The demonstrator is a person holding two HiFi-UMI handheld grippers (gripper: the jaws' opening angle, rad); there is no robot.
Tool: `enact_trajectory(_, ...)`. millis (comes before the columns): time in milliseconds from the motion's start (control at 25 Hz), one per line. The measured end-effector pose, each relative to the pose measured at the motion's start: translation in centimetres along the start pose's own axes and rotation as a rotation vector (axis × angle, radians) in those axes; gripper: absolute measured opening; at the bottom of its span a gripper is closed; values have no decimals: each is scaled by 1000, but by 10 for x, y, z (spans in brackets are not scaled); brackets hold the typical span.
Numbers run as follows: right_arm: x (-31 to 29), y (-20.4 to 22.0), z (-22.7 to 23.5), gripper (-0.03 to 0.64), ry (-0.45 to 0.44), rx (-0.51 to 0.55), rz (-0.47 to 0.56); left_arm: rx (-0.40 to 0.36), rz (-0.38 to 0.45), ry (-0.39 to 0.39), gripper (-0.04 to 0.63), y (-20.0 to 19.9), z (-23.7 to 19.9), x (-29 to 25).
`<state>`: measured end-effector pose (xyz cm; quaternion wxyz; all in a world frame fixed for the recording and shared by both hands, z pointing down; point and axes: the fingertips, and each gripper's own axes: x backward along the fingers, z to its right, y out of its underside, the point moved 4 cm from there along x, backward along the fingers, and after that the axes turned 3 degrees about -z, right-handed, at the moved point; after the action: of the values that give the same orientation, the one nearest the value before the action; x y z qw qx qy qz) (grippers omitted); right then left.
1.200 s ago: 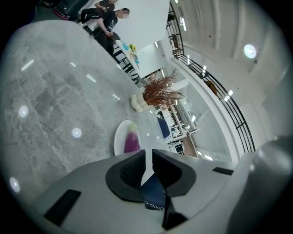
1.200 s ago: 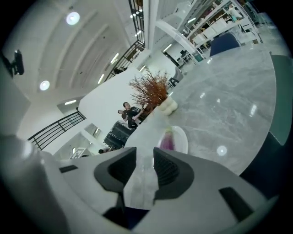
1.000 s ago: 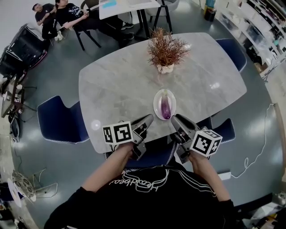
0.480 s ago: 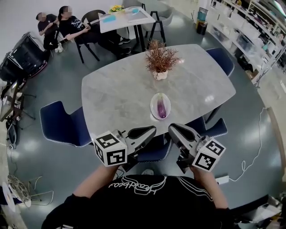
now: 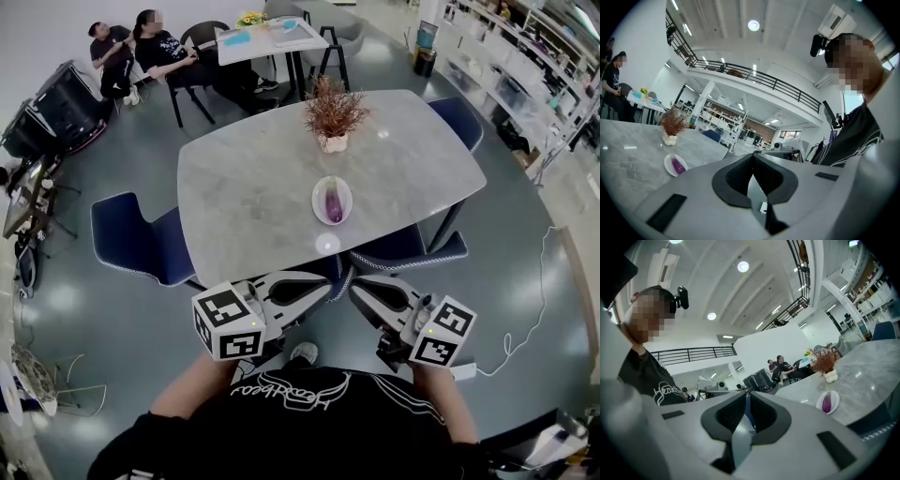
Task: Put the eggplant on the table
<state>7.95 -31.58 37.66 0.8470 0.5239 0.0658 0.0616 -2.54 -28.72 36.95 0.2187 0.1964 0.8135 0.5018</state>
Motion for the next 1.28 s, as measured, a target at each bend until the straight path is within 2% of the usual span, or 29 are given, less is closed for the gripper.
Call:
enact_trajectory(120,19,11,-22,37,13,37,-21,-18,1,-26,9,12,27,5)
enact_trajectory(360,52,39,-67,37,47,75,-96,32,29,-24,9,33,81,17)
enact_trajectory(600,81,59,-106,37,8,97,-98,-2,39,-56,9,51,131,24)
enact_trajectory(760,103,69,-127,37,-3,109,-104,9,54,-74,9,66,163,27)
enact_trajectory(920,120,80,-139,37,12,113,-117,8,53,-78,9,80,184,27)
enact_trajectory(1000,129,85,-141,6,27,106,-115,10,51,-77,9,87,193,24)
enact_trajectory(1280,153,101,-160,6,36,105,-105,-6,37,-83,9,107,224,20)
